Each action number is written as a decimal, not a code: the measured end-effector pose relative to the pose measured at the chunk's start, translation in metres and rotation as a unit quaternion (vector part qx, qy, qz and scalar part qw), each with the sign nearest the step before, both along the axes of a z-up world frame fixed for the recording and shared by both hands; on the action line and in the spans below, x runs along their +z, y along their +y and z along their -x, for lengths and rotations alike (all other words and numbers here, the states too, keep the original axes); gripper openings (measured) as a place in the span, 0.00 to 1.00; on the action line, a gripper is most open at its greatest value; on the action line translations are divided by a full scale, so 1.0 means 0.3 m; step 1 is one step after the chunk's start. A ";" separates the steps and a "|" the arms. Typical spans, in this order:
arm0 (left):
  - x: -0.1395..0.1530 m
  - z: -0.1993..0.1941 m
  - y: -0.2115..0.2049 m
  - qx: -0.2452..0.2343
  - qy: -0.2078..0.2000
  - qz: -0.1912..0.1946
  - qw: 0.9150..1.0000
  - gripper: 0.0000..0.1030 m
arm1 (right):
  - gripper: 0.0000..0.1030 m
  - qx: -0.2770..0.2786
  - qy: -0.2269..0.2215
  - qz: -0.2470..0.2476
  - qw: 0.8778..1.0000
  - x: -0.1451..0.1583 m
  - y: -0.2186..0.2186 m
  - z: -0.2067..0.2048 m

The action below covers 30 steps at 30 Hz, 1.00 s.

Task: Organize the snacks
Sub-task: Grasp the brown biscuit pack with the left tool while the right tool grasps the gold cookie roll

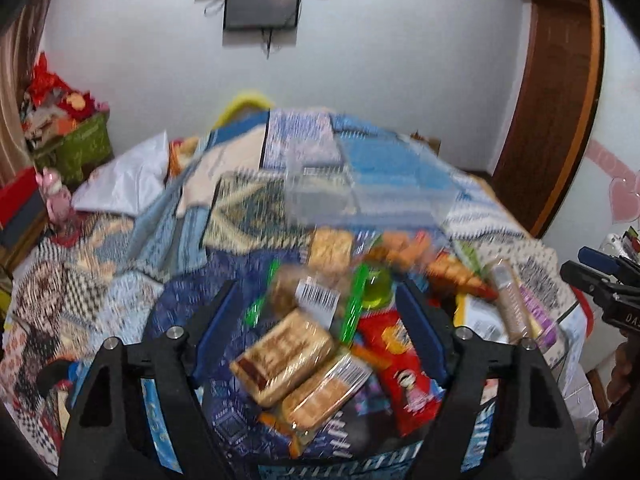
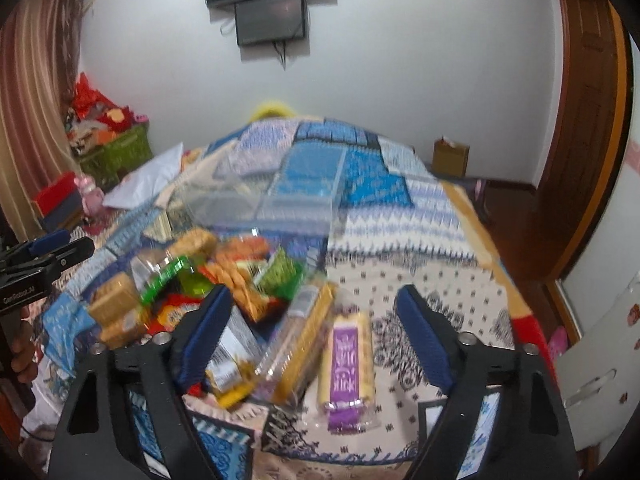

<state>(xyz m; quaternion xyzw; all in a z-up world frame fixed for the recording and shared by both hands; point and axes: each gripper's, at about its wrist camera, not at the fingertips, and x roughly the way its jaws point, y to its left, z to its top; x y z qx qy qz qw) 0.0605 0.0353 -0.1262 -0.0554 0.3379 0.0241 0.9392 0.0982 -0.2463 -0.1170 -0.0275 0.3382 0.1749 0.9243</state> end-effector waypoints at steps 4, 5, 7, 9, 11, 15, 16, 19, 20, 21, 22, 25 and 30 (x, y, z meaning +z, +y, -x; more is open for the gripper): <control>-0.073 -0.013 0.031 0.006 0.028 -0.002 1.000 0.70 | 0.62 0.010 0.024 0.001 1.000 -0.049 0.014 -0.018; -0.080 -0.014 0.037 0.007 0.035 -0.001 0.999 0.69 | 0.60 0.012 0.032 0.000 0.999 -0.062 0.017 -0.021; -0.106 -0.020 0.058 0.003 0.049 0.013 0.999 0.69 | 0.54 0.016 0.044 -0.003 0.999 -0.089 0.030 -0.032; -0.130 -0.025 0.071 -0.004 0.064 0.027 0.998 0.69 | 0.51 0.020 0.055 -0.005 0.998 -0.111 0.040 -0.044; -0.155 -0.028 0.070 -0.005 0.076 0.021 0.997 0.69 | 0.49 0.022 0.069 -0.008 0.997 -0.135 0.049 -0.062; -0.187 -0.043 0.077 0.001 0.086 0.014 0.996 0.69 | 0.43 0.028 0.092 -0.017 0.995 -0.166 0.061 -0.087; -0.193 -0.048 0.081 0.002 0.087 0.016 0.996 0.70 | 0.43 0.031 0.097 -0.018 0.995 -0.173 0.065 -0.092; -0.208 -0.064 0.093 0.004 0.090 0.022 0.996 0.69 | 0.42 0.033 0.102 -0.014 0.994 -0.185 0.077 -0.103; -0.215 -0.070 0.096 0.004 0.092 0.024 0.995 0.69 | 0.42 0.032 0.102 -0.012 0.994 -0.184 0.078 -0.106; -0.220 -0.076 0.099 0.004 0.094 0.024 0.995 0.69 | 0.42 0.031 0.103 -0.010 0.994 -0.185 0.078 -0.111; -0.228 -0.082 0.102 0.006 0.097 0.022 0.995 0.68 | 0.42 0.031 0.106 -0.011 0.994 -0.187 0.076 -0.118; -0.245 -0.089 0.108 0.005 0.099 0.025 0.995 0.61 | 0.42 0.028 0.116 -0.013 0.993 -0.197 0.076 -0.137; -0.244 -0.090 0.100 0.006 0.088 0.012 0.996 0.56 | 0.42 0.025 0.124 -0.006 0.992 -0.213 0.089 -0.161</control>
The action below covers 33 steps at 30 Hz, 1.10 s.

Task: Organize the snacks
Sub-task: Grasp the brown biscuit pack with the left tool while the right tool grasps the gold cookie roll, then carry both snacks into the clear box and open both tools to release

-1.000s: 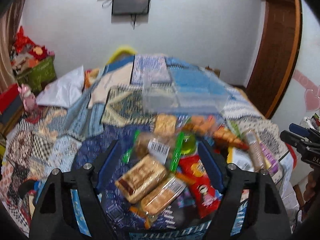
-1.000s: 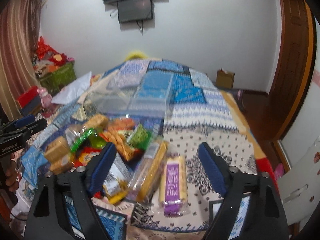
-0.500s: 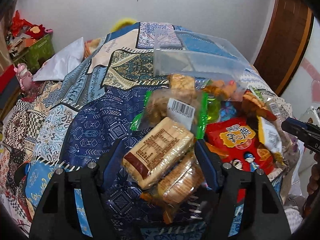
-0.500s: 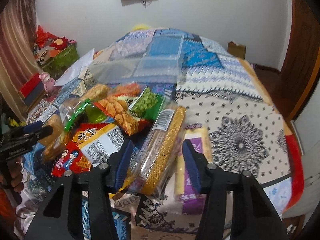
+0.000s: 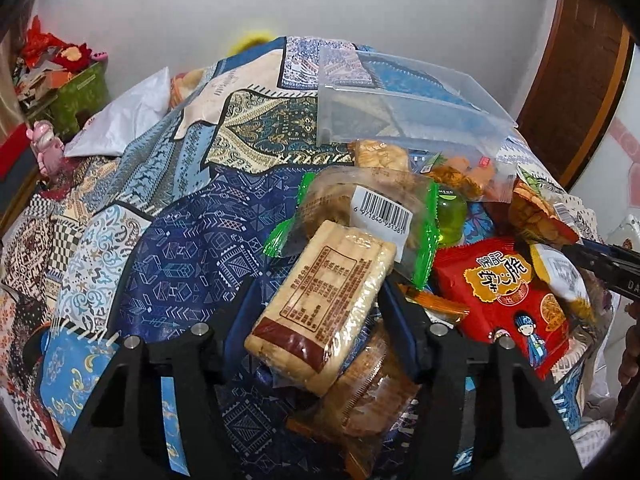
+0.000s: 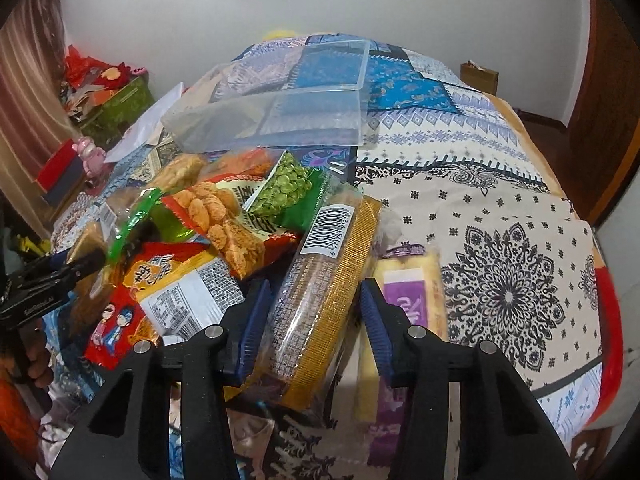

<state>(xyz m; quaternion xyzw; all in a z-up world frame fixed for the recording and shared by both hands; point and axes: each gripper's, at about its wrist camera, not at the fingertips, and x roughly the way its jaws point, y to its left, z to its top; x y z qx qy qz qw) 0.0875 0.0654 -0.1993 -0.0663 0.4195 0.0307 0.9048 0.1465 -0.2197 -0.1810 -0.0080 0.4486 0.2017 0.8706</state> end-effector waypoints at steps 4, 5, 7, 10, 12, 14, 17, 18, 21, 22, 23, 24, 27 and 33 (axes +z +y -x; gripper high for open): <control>0.011 0.005 0.003 -0.003 -0.004 -0.003 1.000 0.45 | 0.41 -0.007 -0.001 -0.001 1.000 -0.008 -0.001 -0.015; 0.017 0.009 0.004 -0.004 -0.007 -0.005 1.000 0.43 | 0.40 -0.008 -0.001 -0.003 1.000 -0.008 -0.003 -0.016; 0.027 0.016 0.003 -0.004 -0.012 -0.010 1.000 0.36 | 0.38 -0.010 -0.004 -0.004 1.000 -0.005 -0.007 -0.014; 0.043 0.024 0.005 0.000 -0.020 -0.014 1.000 0.35 | 0.35 -0.014 -0.009 -0.002 1.000 0.005 -0.009 -0.011; 0.057 0.033 0.005 0.001 -0.027 -0.014 1.000 0.35 | 0.33 -0.018 -0.014 -0.003 1.000 0.016 -0.018 -0.007; 0.075 0.044 0.002 0.001 -0.036 -0.019 0.999 0.35 | 0.31 -0.020 -0.019 -0.007 1.000 0.032 -0.024 -0.003; 0.104 0.051 0.003 0.004 -0.046 -0.020 0.999 0.35 | 0.30 -0.021 -0.031 -0.012 0.999 0.059 -0.030 0.003; 0.115 0.052 0.004 0.005 -0.049 -0.019 0.999 0.35 | 0.29 -0.022 -0.035 -0.011 0.999 0.066 -0.031 0.004; 0.148 0.055 0.007 0.007 -0.061 -0.022 0.998 0.35 | 0.29 -0.024 -0.040 -0.020 0.999 0.087 -0.036 0.001; 0.158 0.055 0.008 0.008 -0.065 -0.022 0.998 0.35 | 0.28 -0.024 -0.042 -0.023 0.999 0.096 -0.038 -0.001; 0.170 0.055 0.009 0.009 -0.069 -0.022 0.997 0.35 | 0.28 -0.024 -0.046 -0.024 0.998 0.105 -0.038 -0.002; 0.182 0.053 0.008 0.009 -0.074 -0.023 0.997 0.35 | 0.28 -0.024 -0.049 -0.024 0.998 0.113 -0.035 -0.001; 0.218 0.046 0.009 0.010 -0.088 -0.027 0.996 0.35 | 0.27 -0.021 -0.061 -0.028 0.998 0.143 -0.028 -0.006; 0.267 0.011 0.011 0.017 -0.111 -0.015 0.994 0.35 | 0.26 -0.006 -0.085 -0.029 0.996 0.190 0.013 -0.042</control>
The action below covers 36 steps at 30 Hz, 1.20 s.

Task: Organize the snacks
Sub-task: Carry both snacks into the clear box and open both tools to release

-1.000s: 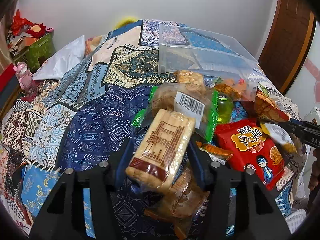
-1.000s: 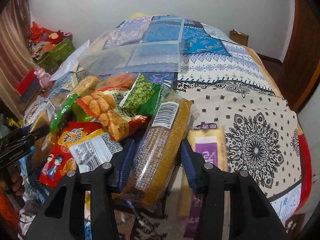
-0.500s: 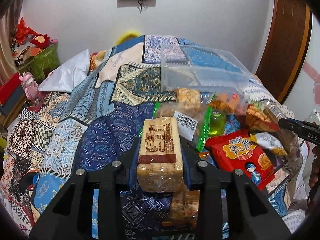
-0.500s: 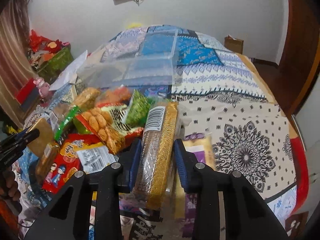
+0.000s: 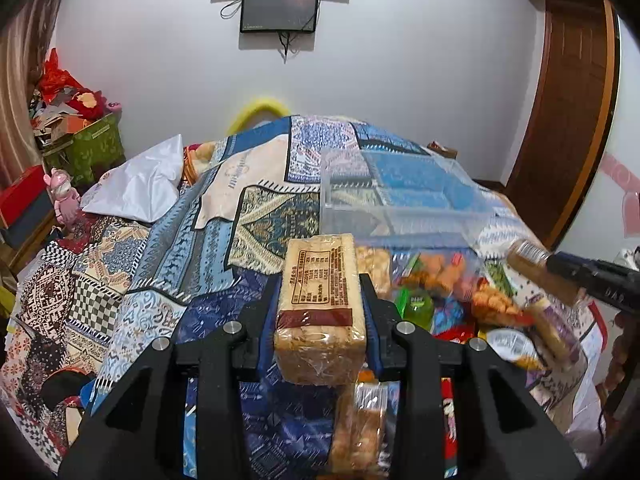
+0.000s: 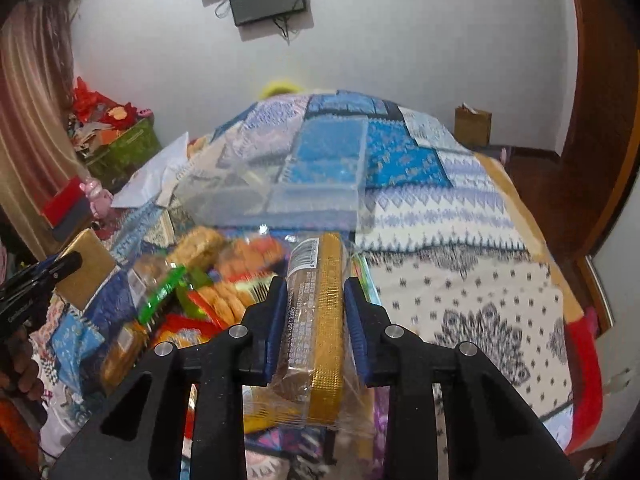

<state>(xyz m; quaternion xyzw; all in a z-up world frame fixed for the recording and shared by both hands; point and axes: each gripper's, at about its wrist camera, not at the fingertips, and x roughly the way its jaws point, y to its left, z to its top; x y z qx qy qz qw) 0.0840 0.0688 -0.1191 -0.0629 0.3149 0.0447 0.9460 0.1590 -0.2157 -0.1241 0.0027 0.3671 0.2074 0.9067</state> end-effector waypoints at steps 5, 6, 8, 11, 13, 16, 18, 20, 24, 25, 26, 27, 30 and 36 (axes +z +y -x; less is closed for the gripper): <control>-0.005 -0.028 -0.012 -0.005 0.003 0.010 1.000 0.35 | 0.17 0.022 0.025 0.028 0.999 -0.072 0.065 -0.045; -0.006 -0.034 -0.015 -0.007 0.004 0.010 1.000 0.35 | 0.17 0.021 0.030 0.035 0.999 -0.088 0.070 -0.049; -0.007 -0.040 -0.020 -0.010 0.005 0.010 1.000 0.35 | 0.17 0.027 0.045 0.038 0.998 -0.118 0.074 -0.062; -0.009 -0.057 -0.028 -0.015 0.006 0.009 1.000 0.35 | 0.23 0.023 0.044 0.049 0.998 -0.126 0.072 -0.062; -0.007 -0.065 -0.029 -0.015 0.006 0.010 1.000 0.35 | 0.32 0.024 0.053 0.047 0.997 -0.135 0.066 -0.072; -0.002 -0.079 -0.028 -0.018 0.006 0.019 1.000 0.35 | 0.41 0.027 0.069 0.039 0.996 -0.158 0.057 -0.083; 0.001 -0.096 -0.029 -0.019 0.007 0.022 1.000 0.35 | 0.41 0.039 0.083 0.034 0.995 -0.175 0.060 -0.089; 0.004 -0.115 -0.036 -0.020 0.009 0.018 1.000 0.35 | 0.40 0.041 0.085 0.039 0.995 -0.191 0.066 -0.091; 0.019 -0.153 -0.043 -0.023 0.006 0.019 1.000 0.35 | 0.35 0.039 0.079 0.034 0.996 -0.184 0.063 -0.085; 0.024 -0.164 -0.043 -0.024 0.005 0.020 0.999 0.35 | 0.34 0.039 0.076 0.034 0.996 -0.175 0.061 -0.085; 0.029 -0.174 -0.043 -0.024 0.004 0.020 1.000 0.35 | 0.34 0.040 0.073 0.033 0.996 -0.164 0.059 -0.084; 0.036 -0.187 -0.045 -0.024 0.002 0.017 1.000 0.35 | 0.34 0.040 0.067 0.030 0.996 -0.147 0.055 -0.086; 0.060 -0.224 -0.050 -0.025 -0.006 0.012 1.000 0.35 | 0.34 0.039 0.049 0.019 0.998 -0.087 0.043 -0.100; 0.115 -0.314 -0.044 -0.025 -0.023 0.019 0.999 0.35 | 0.34 0.029 -0.003 -0.007 1.000 0.067 0.033 -0.165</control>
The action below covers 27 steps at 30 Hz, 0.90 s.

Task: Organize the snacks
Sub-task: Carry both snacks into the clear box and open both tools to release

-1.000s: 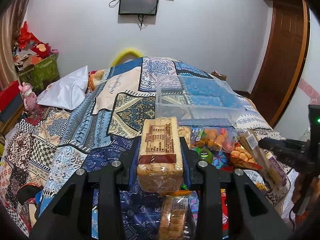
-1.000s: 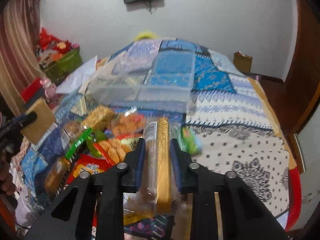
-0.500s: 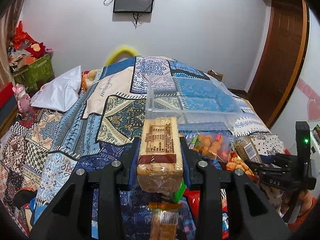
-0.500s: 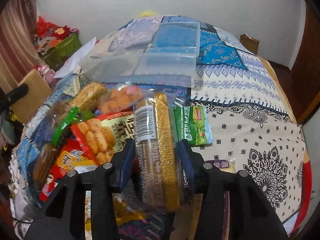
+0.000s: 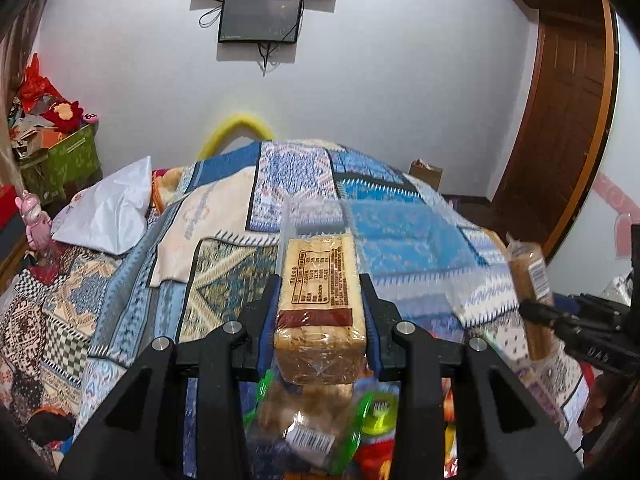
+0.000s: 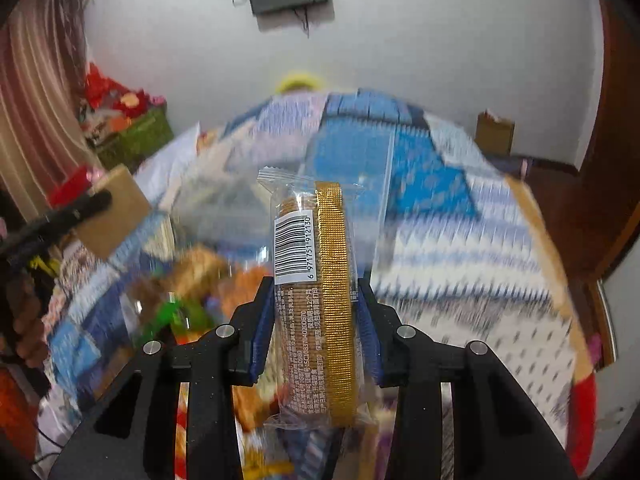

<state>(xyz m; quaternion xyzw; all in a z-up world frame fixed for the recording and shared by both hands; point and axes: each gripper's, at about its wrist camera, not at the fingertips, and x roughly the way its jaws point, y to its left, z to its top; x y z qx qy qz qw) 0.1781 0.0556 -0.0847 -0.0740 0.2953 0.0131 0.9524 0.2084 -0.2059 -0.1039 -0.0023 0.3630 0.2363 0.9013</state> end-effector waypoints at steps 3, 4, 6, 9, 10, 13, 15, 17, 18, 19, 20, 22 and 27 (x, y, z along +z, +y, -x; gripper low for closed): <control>0.018 -0.053 0.002 0.000 -0.004 0.000 1.000 0.35 | 0.34 -0.004 -0.022 -0.008 1.000 0.060 0.009 -0.048; 0.021 -0.070 0.003 0.000 -0.005 -0.001 1.000 0.35 | 0.34 -0.005 -0.029 -0.010 1.000 0.078 0.019 -0.065; 0.028 -0.108 0.002 0.002 -0.006 -0.008 1.000 0.35 | 0.34 -0.005 -0.036 -0.013 0.999 0.096 0.028 -0.097; 0.030 -0.163 0.004 0.004 -0.003 -0.011 1.000 0.35 | 0.34 -0.004 -0.038 -0.020 0.999 0.115 0.049 -0.150; 0.028 -0.181 0.006 0.003 -0.001 -0.010 1.000 0.35 | 0.34 -0.004 -0.039 -0.022 0.999 0.118 0.056 -0.161; 0.014 -0.251 0.018 0.002 0.011 0.001 1.000 0.35 | 0.34 -0.005 -0.035 -0.025 0.999 0.120 0.078 -0.220; -0.003 -0.289 0.025 0.002 0.020 0.008 1.000 0.35 | 0.34 -0.005 -0.032 -0.024 0.999 0.113 0.092 -0.247; -0.025 -0.328 0.027 0.000 0.030 0.010 1.000 0.35 | 0.34 -0.004 -0.026 -0.017 1.000 0.099 0.112 -0.284; -0.039 -0.352 0.028 -0.001 0.036 0.011 0.999 0.35 | 0.34 -0.003 -0.023 -0.013 1.000 0.088 0.122 -0.302; -0.051 -0.366 0.028 -0.002 0.040 0.012 0.999 0.35 | 0.34 -0.002 -0.020 -0.011 1.000 0.084 0.128 -0.314; -0.067 -0.387 0.028 -0.004 0.046 0.013 0.999 0.35 | 0.34 0.000 -0.015 -0.006 1.000 0.072 0.140 -0.329; -0.097 -0.423 0.022 -0.008 0.058 0.016 0.998 0.35 | 0.34 0.004 -0.004 0.001 1.000 0.045 0.161 -0.359; -0.159 -0.500 -0.012 -0.025 0.081 0.001 0.996 0.35 | 0.34 0.014 0.019 0.019 1.000 -0.017 0.206 -0.418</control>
